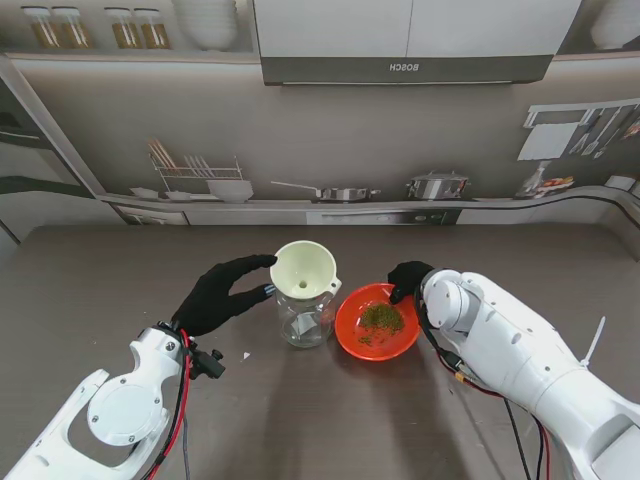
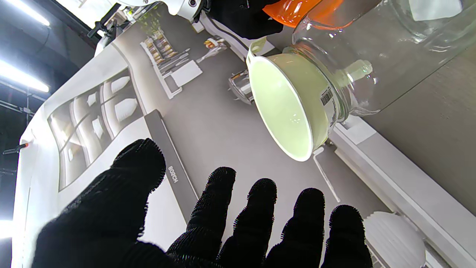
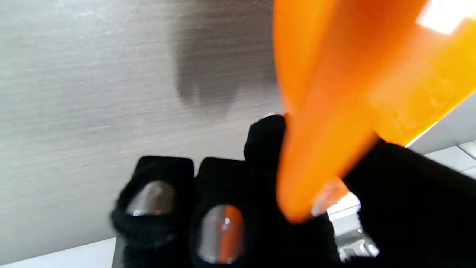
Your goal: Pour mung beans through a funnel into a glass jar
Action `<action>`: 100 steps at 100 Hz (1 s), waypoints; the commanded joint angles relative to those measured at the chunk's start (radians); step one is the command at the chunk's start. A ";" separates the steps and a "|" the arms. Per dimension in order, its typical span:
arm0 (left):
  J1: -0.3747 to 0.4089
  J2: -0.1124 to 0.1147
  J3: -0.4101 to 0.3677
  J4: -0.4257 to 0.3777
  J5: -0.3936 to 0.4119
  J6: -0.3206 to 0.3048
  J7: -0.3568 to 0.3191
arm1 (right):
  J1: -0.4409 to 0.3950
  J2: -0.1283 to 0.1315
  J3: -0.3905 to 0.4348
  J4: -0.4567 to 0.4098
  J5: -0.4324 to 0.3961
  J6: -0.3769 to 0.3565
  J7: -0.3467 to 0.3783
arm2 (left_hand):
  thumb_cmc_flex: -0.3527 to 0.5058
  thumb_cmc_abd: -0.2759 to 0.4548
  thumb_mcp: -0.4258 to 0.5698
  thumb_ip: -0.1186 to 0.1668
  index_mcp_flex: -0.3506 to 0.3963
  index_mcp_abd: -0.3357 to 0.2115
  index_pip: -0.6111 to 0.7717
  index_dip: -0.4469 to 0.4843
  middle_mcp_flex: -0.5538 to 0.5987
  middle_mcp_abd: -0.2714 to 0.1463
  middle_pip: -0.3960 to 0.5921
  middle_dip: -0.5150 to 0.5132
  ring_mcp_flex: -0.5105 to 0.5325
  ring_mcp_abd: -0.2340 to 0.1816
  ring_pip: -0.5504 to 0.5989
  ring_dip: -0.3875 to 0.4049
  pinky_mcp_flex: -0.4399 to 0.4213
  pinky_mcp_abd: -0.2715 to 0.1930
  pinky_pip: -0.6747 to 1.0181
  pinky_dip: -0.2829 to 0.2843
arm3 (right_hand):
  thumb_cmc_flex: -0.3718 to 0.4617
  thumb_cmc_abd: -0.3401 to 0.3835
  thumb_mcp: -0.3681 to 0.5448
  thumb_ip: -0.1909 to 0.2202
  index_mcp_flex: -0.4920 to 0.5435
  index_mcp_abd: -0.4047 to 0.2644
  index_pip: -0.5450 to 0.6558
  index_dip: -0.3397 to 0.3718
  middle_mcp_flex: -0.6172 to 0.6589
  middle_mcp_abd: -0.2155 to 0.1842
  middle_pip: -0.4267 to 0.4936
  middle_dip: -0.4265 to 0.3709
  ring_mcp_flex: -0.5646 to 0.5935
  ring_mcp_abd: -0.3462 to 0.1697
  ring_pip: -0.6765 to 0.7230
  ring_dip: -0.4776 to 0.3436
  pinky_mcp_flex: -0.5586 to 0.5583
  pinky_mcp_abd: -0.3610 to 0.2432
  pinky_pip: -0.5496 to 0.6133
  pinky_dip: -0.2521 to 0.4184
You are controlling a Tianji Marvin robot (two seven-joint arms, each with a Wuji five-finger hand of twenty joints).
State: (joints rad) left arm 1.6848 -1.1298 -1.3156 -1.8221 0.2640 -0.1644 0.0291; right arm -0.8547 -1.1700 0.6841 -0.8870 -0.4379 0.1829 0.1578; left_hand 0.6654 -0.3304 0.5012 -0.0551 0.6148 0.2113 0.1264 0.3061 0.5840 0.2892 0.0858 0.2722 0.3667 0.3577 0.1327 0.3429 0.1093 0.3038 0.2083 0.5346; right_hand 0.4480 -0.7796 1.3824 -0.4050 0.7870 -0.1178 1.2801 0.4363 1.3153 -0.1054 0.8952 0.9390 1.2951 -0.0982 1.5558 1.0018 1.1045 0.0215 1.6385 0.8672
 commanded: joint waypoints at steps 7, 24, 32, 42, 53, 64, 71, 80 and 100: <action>0.005 -0.006 -0.002 -0.009 -0.008 0.007 -0.018 | -0.014 -0.002 0.016 -0.021 0.011 0.013 0.009 | 0.024 0.056 -0.022 0.025 0.011 -0.003 -0.004 0.000 0.013 0.000 -0.015 -0.007 0.023 0.003 0.004 0.015 -0.003 -0.002 -0.023 0.007 | 0.041 0.018 0.102 -0.009 0.020 0.003 0.058 0.040 0.109 -0.004 0.042 0.020 0.026 -0.094 0.073 0.024 0.053 -0.100 0.096 0.029; 0.007 -0.007 -0.004 -0.011 -0.015 0.011 -0.018 | -0.024 -0.006 0.036 -0.027 0.029 0.025 0.002 | 0.027 0.060 -0.027 0.025 0.016 -0.002 -0.002 0.000 0.016 0.001 -0.015 -0.006 0.025 0.006 0.004 0.016 -0.002 -0.001 -0.023 0.008 | 0.047 0.021 0.099 -0.010 0.022 0.000 0.057 0.048 0.106 0.001 0.045 0.025 0.026 -0.098 0.077 0.030 0.054 -0.101 0.103 0.029; 0.008 -0.007 -0.005 -0.012 -0.018 0.014 -0.017 | -0.030 -0.009 0.046 -0.028 0.037 0.029 -0.007 | 0.028 0.063 -0.028 0.025 0.019 -0.001 -0.001 0.001 0.015 0.003 -0.015 -0.007 0.026 0.006 0.004 0.016 -0.002 0.000 -0.024 0.008 | 0.049 0.021 0.098 -0.010 0.023 0.001 0.058 0.051 0.105 0.003 0.047 0.027 0.026 -0.098 0.080 0.032 0.055 -0.102 0.106 0.029; 0.008 -0.008 -0.005 -0.013 -0.020 0.017 -0.016 | -0.035 -0.011 0.058 -0.032 0.045 0.034 -0.013 | 0.029 0.065 -0.030 0.025 0.019 -0.001 -0.001 0.000 0.015 0.003 -0.016 -0.007 0.026 0.008 0.004 0.016 -0.002 0.000 -0.024 0.008 | 0.051 0.021 0.098 -0.010 0.023 0.000 0.059 0.055 0.105 0.003 0.048 0.028 0.026 -0.100 0.082 0.034 0.055 -0.104 0.108 0.029; 0.008 -0.008 -0.006 -0.013 -0.022 0.019 -0.016 | -0.040 -0.012 0.072 -0.041 0.050 0.040 -0.017 | 0.031 0.066 -0.032 0.026 0.024 -0.001 0.001 0.001 0.017 0.002 -0.015 -0.006 0.027 0.009 0.004 0.017 -0.002 0.000 -0.024 0.008 | 0.054 0.023 0.098 -0.010 0.022 0.000 0.060 0.058 0.105 0.003 0.048 0.029 0.026 -0.099 0.086 0.037 0.055 -0.104 0.109 0.029; 0.009 -0.008 -0.007 -0.013 -0.024 0.021 -0.016 | -0.042 -0.012 0.082 -0.046 0.053 0.044 -0.020 | 0.032 0.067 -0.034 0.026 0.024 0.000 0.000 0.001 0.017 0.004 -0.015 -0.007 0.026 0.009 0.003 0.017 -0.003 0.001 -0.024 0.008 | 0.054 0.023 0.097 -0.010 0.022 0.000 0.060 0.061 0.104 0.004 0.049 0.030 0.027 -0.103 0.090 0.040 0.056 -0.105 0.113 0.030; 0.009 -0.008 -0.007 -0.013 -0.024 0.023 -0.016 | -0.042 -0.013 0.087 -0.046 0.057 0.046 -0.023 | 0.032 0.069 -0.035 0.026 0.023 -0.001 0.000 0.001 0.016 0.003 -0.016 -0.007 0.026 0.010 0.003 0.017 -0.002 0.000 -0.024 0.008 | 0.057 0.023 0.096 -0.010 0.023 0.000 0.060 0.062 0.102 0.006 0.050 0.031 0.026 -0.104 0.092 0.042 0.056 -0.106 0.115 0.031; 0.010 -0.009 -0.008 -0.014 -0.026 0.025 -0.016 | -0.041 -0.015 0.091 -0.044 0.063 0.047 -0.026 | 0.033 0.070 -0.036 0.026 0.021 0.001 -0.001 0.000 0.017 0.003 -0.016 -0.006 0.026 0.009 0.003 0.017 -0.003 0.001 -0.024 0.008 | 0.060 0.023 0.096 -0.010 0.023 0.002 0.059 0.064 0.102 0.007 0.052 0.033 0.026 -0.104 0.093 0.043 0.056 -0.106 0.117 0.031; 0.010 -0.009 -0.009 -0.013 -0.029 0.027 -0.017 | -0.030 -0.020 0.078 -0.015 0.068 0.035 -0.027 | 0.035 0.071 -0.036 0.027 0.027 0.000 0.001 0.001 0.015 0.002 -0.016 -0.007 0.027 0.013 0.003 0.017 -0.003 0.001 -0.024 0.009 | 0.064 0.025 0.095 -0.010 0.021 0.003 0.062 0.069 0.099 0.009 0.054 0.036 0.027 -0.107 0.095 0.046 0.056 -0.107 0.119 0.031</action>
State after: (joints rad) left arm 1.6914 -1.1335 -1.3229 -1.8287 0.2393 -0.1406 0.0300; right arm -0.8908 -1.1803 0.7681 -0.9145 -0.3749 0.2261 0.1181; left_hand 0.6761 -0.2905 0.4833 -0.0561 0.6348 0.2131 0.1264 0.3061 0.5844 0.2916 0.0854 0.2722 0.3906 0.3683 0.1329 0.3533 0.1093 0.3047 0.2083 0.5346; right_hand 0.4502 -0.7806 1.3824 -0.4177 0.7831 -0.0901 1.2831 0.4715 1.3179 -0.1003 0.9276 0.9712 1.2989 -0.0983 1.5768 1.0239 1.1078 0.0215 1.6627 0.8686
